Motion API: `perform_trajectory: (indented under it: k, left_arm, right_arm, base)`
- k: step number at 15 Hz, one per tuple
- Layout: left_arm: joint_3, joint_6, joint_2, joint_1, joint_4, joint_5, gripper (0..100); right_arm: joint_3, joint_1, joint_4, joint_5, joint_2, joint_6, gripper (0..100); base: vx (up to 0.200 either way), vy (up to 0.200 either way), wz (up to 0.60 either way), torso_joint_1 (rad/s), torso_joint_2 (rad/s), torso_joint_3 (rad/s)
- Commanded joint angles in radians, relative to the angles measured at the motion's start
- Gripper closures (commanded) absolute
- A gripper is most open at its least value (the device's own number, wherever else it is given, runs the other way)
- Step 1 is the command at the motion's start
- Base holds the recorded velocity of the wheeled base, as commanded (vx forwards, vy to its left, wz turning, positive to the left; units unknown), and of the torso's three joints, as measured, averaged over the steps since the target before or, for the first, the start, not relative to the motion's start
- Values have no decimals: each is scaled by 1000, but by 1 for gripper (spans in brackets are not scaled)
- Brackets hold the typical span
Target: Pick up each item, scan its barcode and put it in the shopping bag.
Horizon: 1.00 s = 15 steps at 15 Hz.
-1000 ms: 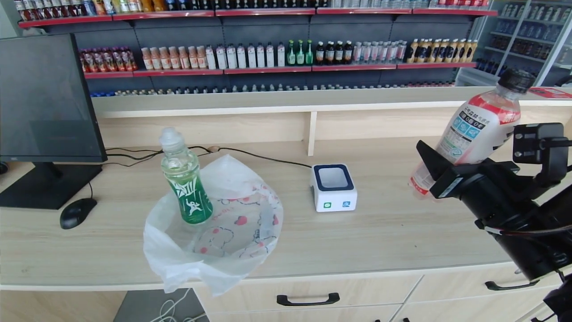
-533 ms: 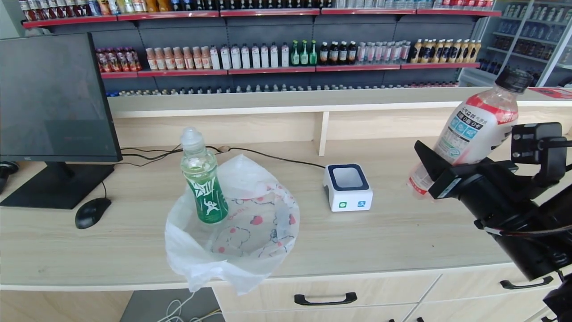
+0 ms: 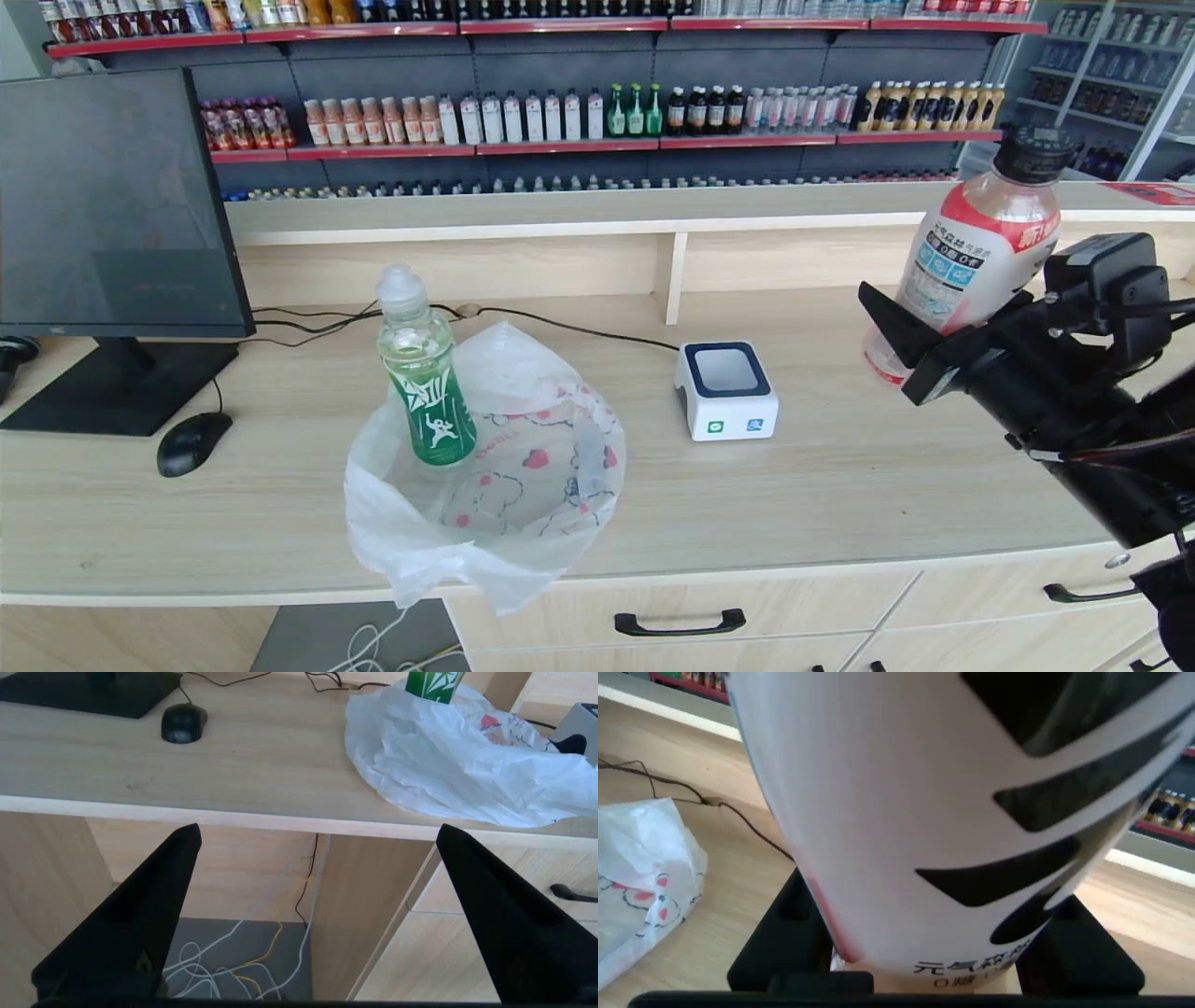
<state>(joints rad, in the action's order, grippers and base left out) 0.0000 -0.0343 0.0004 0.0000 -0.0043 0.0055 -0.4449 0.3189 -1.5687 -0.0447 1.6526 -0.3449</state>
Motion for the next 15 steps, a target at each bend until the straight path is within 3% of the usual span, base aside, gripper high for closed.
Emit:
perform_trajectory:
  k: [1, 8, 15]
  left_arm:
    - [0, -1, 1, 0, 0, 1, 0]
    - [0, -1, 1, 0, -2, 1, 0]
    - [0, 4, 1, 0, -8, -1, 0]
  right_arm:
    - [-51, -9, -2, -29, 47, -65, 100]
    - [-94, 8, -2, -155, 107, -319, 100]
    - [-212, 109, -2, -281, 265, -394, 100]
  base:
    - [0, 0, 0, 0, 0, 0]
    - [0, 0, 0, 0, 0, 0]
    - [0, 0, 0, 0, 0, 0]
